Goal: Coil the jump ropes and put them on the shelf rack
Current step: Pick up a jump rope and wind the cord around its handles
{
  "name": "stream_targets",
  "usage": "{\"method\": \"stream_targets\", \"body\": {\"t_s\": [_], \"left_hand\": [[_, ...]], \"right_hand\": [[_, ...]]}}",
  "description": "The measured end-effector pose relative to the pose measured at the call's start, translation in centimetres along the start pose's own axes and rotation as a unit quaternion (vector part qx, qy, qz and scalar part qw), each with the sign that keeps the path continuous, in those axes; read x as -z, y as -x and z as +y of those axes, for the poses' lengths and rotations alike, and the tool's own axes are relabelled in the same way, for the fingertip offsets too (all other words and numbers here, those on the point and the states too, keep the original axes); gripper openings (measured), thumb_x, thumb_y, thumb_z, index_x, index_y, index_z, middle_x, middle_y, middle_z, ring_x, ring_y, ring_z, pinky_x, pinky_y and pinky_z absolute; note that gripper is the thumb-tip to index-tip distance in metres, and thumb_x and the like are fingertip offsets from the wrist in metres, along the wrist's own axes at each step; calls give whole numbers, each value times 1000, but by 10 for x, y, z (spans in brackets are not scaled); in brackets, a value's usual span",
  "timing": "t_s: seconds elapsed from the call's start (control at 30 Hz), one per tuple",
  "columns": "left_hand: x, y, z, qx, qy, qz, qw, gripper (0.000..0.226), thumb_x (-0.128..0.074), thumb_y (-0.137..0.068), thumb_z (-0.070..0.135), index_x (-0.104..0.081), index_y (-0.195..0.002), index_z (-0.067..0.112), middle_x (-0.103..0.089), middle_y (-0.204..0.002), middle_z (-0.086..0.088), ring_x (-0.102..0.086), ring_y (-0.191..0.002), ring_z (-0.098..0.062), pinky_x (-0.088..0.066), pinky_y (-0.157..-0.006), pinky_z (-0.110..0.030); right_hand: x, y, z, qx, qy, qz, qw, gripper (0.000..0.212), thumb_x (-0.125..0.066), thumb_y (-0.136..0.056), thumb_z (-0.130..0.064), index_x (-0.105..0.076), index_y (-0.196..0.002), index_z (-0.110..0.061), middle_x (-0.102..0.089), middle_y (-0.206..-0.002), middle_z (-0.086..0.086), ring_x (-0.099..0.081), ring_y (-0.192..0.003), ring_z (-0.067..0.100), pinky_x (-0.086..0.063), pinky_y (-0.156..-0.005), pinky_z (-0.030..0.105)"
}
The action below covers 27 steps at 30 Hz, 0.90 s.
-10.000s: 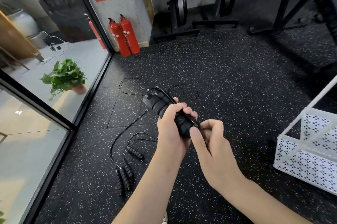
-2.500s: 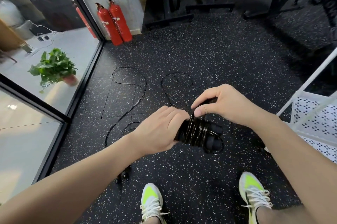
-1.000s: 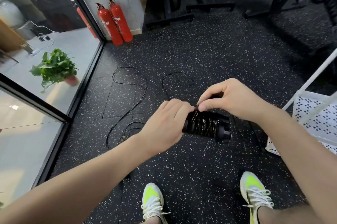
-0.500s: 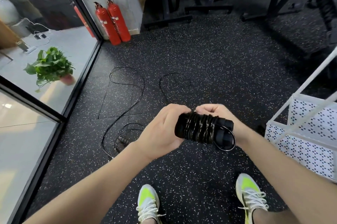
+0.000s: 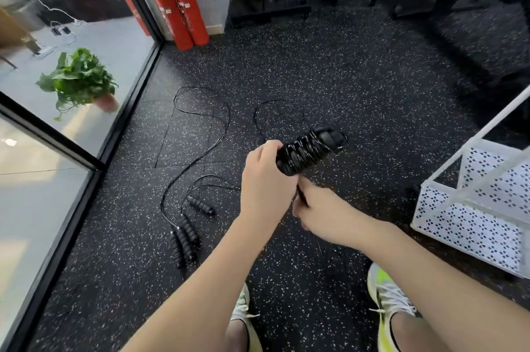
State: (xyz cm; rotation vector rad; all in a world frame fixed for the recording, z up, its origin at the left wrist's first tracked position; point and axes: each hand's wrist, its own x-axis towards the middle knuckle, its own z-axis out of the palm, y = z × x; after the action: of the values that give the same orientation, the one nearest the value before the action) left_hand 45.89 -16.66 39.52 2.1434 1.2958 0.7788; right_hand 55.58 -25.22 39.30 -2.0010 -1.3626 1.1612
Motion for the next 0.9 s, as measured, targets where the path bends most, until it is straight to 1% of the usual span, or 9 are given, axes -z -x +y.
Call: {"method": "stream_targets", "body": {"t_s": [0.1, 0.2, 0.3, 0.43, 0.53, 0.67, 0.77, 0.83, 0.9], "left_hand": [[-4, -1, -7, -33, -31, -14, 999, 38, -68, -86, 14, -62, -121, 27, -61, -112, 7, -53, -106, -20, -39, -82, -30], [-11, 3, -16, -49, -29, -65, 996, 54, -63, -90, -2, -53, -138, 19, -48, -131, -5, -47, -118, -26, -34, -96, -27], [-26, 3, -20, -59, -77, -87, 991, 63, -57, -87, -13, -43, -145, 8, -40, -140, -11, -38, -123, -27, -32, -102, -29], [-46, -9, -28, -102, -113, -86, 985, 69, -66, -67, -20, -53, -132, -1, -52, -126, -17, -38, -111, -26, -48, -96, -45], [-53, -4, -34, -93, -128, -124, 980, 72, -71, -65, -14, -55, -133, 5, -51, -130, -13, -44, -114, -30, -48, -97, -46], [-45, 26, -32, -116, -106, -127, 979, 70, -70, -64, -15, -59, -129, 9, -55, -128, -9, -42, -114, -25, -47, -94, -40], [-36, 41, -24, -126, -100, -118, 980, 64, -69, -70, -15, -62, -128, 10, -54, -134, -10, -41, -122, -29, -47, -96, -44], [-23, 60, -13, -136, -102, -107, 980, 61, -70, -73, -14, -62, -128, 11, -52, -139, -11, -42, -123, -33, -47, -99, -48], [-11, 79, -1, -140, -89, -83, 983, 64, -66, -72, -19, -61, -128, 11, -50, -140, -13, -43, -122, -34, -44, -99, -45]], "right_hand": [[0, 3, -3, 7, 34, 20, 999, 16, -42, -101, -16, -47, -115, -20, -64, -84, 4, -60, -62, 18, -45, -52, 30], [8, 6, -1, 11, 39, 56, 998, 14, -41, -101, -19, -55, -102, -19, -64, -80, 4, -57, -58, 18, -45, -51, 33], [12, -1, 4, 16, 85, 51, 995, 20, -41, -101, -19, -52, -84, -18, -61, -74, 2, -55, -56, 17, -40, -52, 31], [27, -13, 7, 25, 229, 99, 968, 23, -42, -103, -34, -55, -88, -22, -62, -86, -4, -61, -76, 21, -46, -67, 35], [41, -8, 5, 29, 287, 130, 949, 25, -46, -100, -54, -60, -95, -33, -66, -88, -10, -62, -82, 13, -41, -68, 31], [41, 21, 15, 47, 221, 86, 970, 11, -57, -91, -42, -61, -100, -37, -63, -85, -18, -58, -84, 4, -45, -74, 24], [43, 47, 20, 106, 233, 85, 963, 17, -60, -95, -40, -67, -110, -39, -60, -95, -22, -57, -88, -1, -46, -79, 21], [44, 66, 17, 165, 272, 123, 940, 19, -62, -95, -43, -71, -112, -39, -63, -98, -20, -59, -90, 3, -48, -85, 27], [48, 83, 15, 224, 269, 182, 919, 17, -69, -91, -44, -76, -105, -36, -69, -95, -14, -62, -89, 12, -48, -83, 39]]}}
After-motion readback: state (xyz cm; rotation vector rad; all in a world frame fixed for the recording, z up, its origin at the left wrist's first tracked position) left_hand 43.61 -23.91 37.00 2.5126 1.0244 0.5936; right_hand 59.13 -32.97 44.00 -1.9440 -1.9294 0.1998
